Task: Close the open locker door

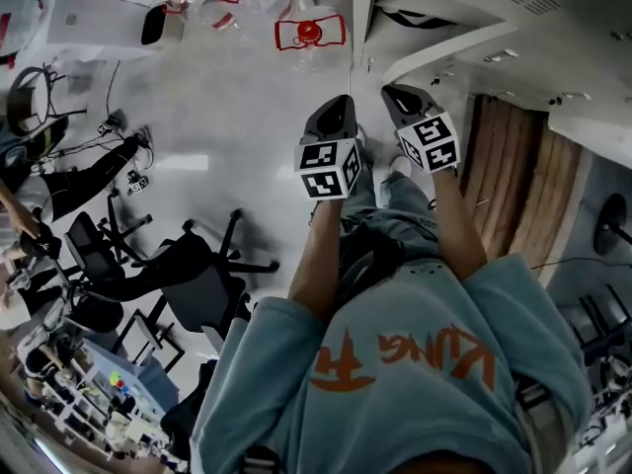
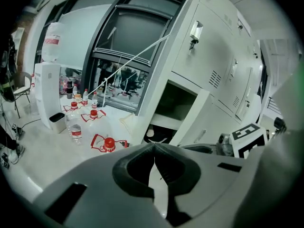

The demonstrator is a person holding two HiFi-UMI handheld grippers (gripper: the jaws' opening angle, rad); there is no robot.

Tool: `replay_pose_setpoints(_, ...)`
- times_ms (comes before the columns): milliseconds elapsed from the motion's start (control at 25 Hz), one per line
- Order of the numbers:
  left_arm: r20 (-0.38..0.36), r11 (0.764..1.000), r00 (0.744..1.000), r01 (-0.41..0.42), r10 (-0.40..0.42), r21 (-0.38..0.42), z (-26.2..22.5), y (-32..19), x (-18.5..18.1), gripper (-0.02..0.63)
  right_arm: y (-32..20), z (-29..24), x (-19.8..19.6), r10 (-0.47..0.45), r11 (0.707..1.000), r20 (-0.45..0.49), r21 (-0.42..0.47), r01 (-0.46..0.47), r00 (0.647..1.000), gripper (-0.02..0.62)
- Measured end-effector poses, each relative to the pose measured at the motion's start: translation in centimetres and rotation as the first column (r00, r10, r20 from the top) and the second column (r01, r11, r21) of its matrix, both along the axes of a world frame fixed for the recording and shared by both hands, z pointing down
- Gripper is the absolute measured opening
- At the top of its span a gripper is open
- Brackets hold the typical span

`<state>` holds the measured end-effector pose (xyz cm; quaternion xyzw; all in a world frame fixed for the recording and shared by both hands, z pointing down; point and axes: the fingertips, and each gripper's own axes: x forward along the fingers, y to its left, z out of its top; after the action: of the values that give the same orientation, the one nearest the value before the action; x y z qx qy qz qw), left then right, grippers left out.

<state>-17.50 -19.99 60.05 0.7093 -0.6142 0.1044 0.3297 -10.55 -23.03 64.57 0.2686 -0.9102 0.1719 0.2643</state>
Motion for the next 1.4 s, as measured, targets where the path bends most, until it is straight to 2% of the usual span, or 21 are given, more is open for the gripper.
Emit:
replay_pose_setpoints(80, -0.004, 1.0, 1.0, -0.01, 0.01, 0.007, -0.1, -0.9, -0.9, 0.02, -1.0, 0.5, -0.7, 0.063, 0.998, 0.007, -0.018, -0.063, 0.998, -0.002)
replay_pose_setpoints(440, -0.037, 0.999, 0.998, -0.045, 0.046, 0.012, 0.6, -3.7, -2.9, 0.02, -5.1, 0.7, -0.4, 0.191, 0.982, -0.081, 0.027, -0.189, 0.978, -0.002)
replay_pose_setpoints(1120, -0.069, 0.997, 0.997, -0.017, 0.023, 0.077, -1.2, -8.4, -5.3, 0.02, -10.9, -2.9, -1.4, 0.264, 0.96, -0.119, 0.131, -0.249, 0.957, -0.002)
replay_pose_setpoints(1400, -0.06, 0.991, 0.997, -0.041, 0.049, 0.124, -3.2, -10.9, -4.6, 0.02, -13.5, -5.5, -0.3, 0.306, 0.941, -0.102, 0.182, -0.284, 0.947, -0.003)
